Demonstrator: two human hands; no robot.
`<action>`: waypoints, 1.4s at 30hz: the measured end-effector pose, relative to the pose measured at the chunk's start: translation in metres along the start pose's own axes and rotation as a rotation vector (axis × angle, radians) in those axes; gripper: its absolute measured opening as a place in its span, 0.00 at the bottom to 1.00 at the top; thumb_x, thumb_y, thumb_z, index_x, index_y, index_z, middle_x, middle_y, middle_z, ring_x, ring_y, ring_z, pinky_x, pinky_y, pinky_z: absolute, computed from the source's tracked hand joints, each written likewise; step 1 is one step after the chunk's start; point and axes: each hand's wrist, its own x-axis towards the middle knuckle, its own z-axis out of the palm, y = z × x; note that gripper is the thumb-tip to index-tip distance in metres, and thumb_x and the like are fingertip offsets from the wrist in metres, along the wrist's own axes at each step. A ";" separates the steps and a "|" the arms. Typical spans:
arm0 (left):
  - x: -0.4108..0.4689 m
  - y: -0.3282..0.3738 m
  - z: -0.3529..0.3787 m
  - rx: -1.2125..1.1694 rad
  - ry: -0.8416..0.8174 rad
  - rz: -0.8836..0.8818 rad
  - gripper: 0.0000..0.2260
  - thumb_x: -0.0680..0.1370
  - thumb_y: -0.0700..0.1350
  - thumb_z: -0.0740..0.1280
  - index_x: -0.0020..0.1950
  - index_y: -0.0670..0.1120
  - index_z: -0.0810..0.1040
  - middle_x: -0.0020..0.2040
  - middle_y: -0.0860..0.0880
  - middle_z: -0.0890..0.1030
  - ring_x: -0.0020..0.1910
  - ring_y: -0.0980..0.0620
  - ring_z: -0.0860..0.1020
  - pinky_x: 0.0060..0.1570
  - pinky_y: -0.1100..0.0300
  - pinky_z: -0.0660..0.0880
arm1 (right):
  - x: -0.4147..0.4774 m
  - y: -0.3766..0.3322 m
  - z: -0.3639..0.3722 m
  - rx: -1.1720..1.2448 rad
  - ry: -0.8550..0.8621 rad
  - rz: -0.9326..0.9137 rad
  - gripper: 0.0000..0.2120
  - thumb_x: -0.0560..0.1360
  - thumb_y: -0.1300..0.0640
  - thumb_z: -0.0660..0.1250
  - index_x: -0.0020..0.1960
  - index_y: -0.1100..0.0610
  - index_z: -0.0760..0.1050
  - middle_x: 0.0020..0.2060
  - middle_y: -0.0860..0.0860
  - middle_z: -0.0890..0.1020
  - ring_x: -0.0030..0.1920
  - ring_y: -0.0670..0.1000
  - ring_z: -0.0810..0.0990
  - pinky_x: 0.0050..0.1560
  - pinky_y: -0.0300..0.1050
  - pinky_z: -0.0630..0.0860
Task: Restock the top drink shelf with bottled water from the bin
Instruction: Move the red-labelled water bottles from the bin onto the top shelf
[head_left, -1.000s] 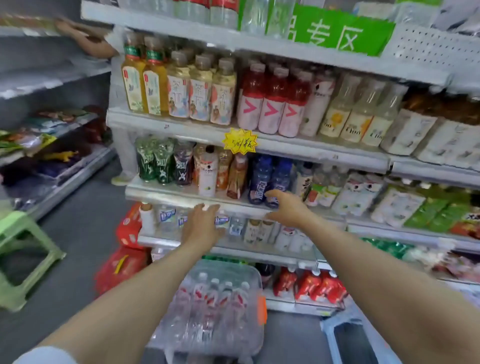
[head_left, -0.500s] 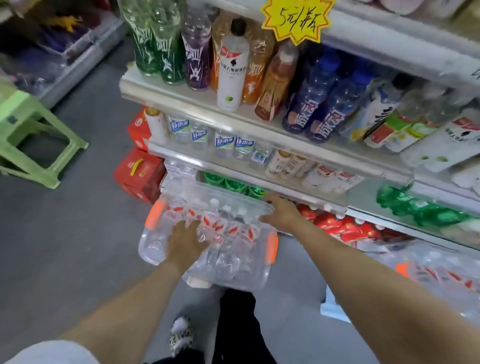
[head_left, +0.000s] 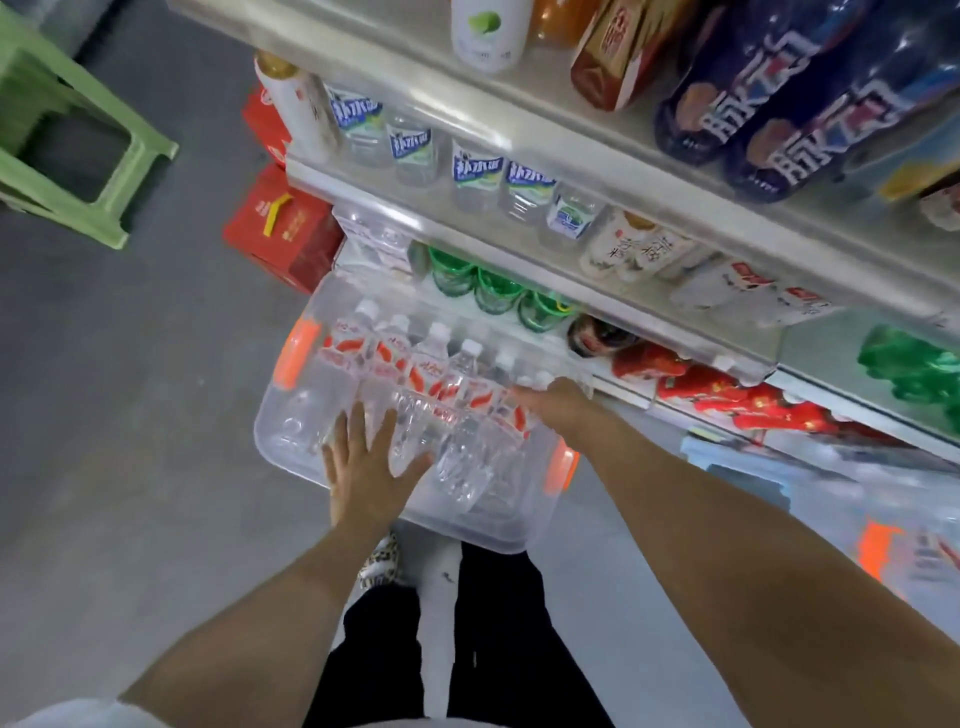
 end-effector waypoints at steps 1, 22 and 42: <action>-0.001 -0.001 0.003 0.020 0.002 -0.003 0.42 0.70 0.77 0.48 0.79 0.58 0.60 0.82 0.46 0.47 0.80 0.44 0.42 0.76 0.39 0.43 | 0.006 0.000 0.002 0.003 -0.017 0.036 0.34 0.75 0.43 0.74 0.69 0.67 0.70 0.47 0.55 0.77 0.44 0.52 0.74 0.46 0.47 0.71; 0.002 -0.005 0.007 0.083 -0.052 -0.048 0.44 0.70 0.80 0.43 0.80 0.58 0.58 0.82 0.50 0.39 0.79 0.47 0.34 0.74 0.44 0.34 | 0.043 -0.002 0.047 0.442 -0.163 0.157 0.20 0.78 0.44 0.71 0.67 0.52 0.77 0.50 0.53 0.86 0.52 0.53 0.84 0.57 0.52 0.82; -0.001 0.008 -0.087 -0.276 -0.303 0.049 0.41 0.72 0.74 0.57 0.80 0.56 0.58 0.82 0.53 0.49 0.81 0.50 0.49 0.77 0.46 0.49 | -0.056 -0.033 0.043 0.281 0.192 -0.324 0.36 0.72 0.48 0.79 0.75 0.55 0.69 0.71 0.55 0.75 0.66 0.58 0.77 0.64 0.51 0.75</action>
